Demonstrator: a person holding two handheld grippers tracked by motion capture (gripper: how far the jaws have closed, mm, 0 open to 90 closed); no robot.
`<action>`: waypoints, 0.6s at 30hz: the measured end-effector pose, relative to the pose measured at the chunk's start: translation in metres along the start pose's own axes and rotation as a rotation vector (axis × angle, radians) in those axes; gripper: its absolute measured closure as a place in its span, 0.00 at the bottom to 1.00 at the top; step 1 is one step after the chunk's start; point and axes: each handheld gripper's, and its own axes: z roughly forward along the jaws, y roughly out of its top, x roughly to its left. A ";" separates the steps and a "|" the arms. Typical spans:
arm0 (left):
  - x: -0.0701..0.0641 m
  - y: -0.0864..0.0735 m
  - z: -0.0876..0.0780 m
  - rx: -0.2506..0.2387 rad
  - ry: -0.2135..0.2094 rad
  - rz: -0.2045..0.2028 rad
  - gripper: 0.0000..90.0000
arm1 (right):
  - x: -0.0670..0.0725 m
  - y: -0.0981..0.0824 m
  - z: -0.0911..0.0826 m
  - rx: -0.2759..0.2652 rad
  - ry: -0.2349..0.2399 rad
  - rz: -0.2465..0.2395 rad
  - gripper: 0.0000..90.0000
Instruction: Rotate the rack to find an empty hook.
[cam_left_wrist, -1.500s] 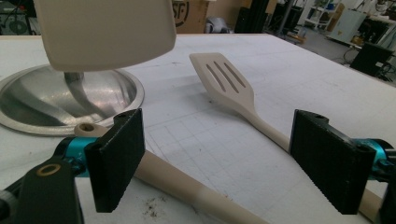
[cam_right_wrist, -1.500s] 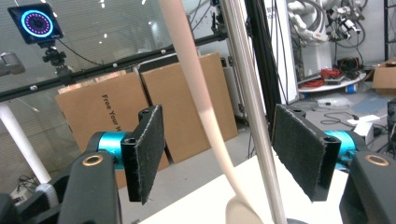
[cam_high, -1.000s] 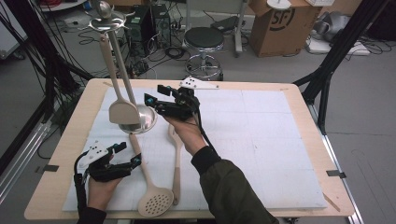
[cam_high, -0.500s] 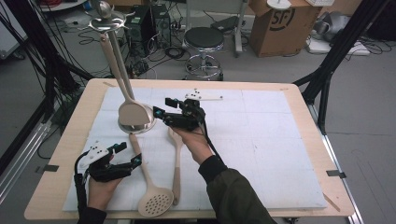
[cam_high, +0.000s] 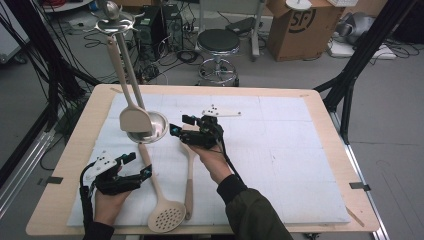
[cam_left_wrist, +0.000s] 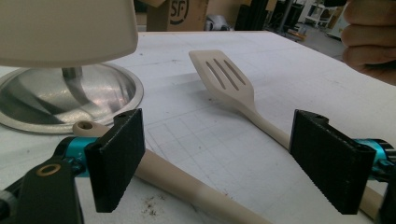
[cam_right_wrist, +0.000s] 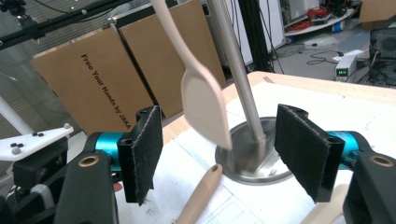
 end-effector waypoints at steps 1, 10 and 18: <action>0.000 0.000 0.000 -0.001 0.000 0.002 0.21 | -0.001 -0.001 0.000 0.001 -0.004 0.002 0.36; 0.000 0.000 0.000 0.001 0.003 0.000 0.21 | -0.006 -0.011 -0.001 0.033 -0.025 0.019 0.35; 0.001 0.000 0.000 0.001 0.004 0.002 0.21 | -0.011 -0.020 0.000 0.056 -0.047 0.037 0.35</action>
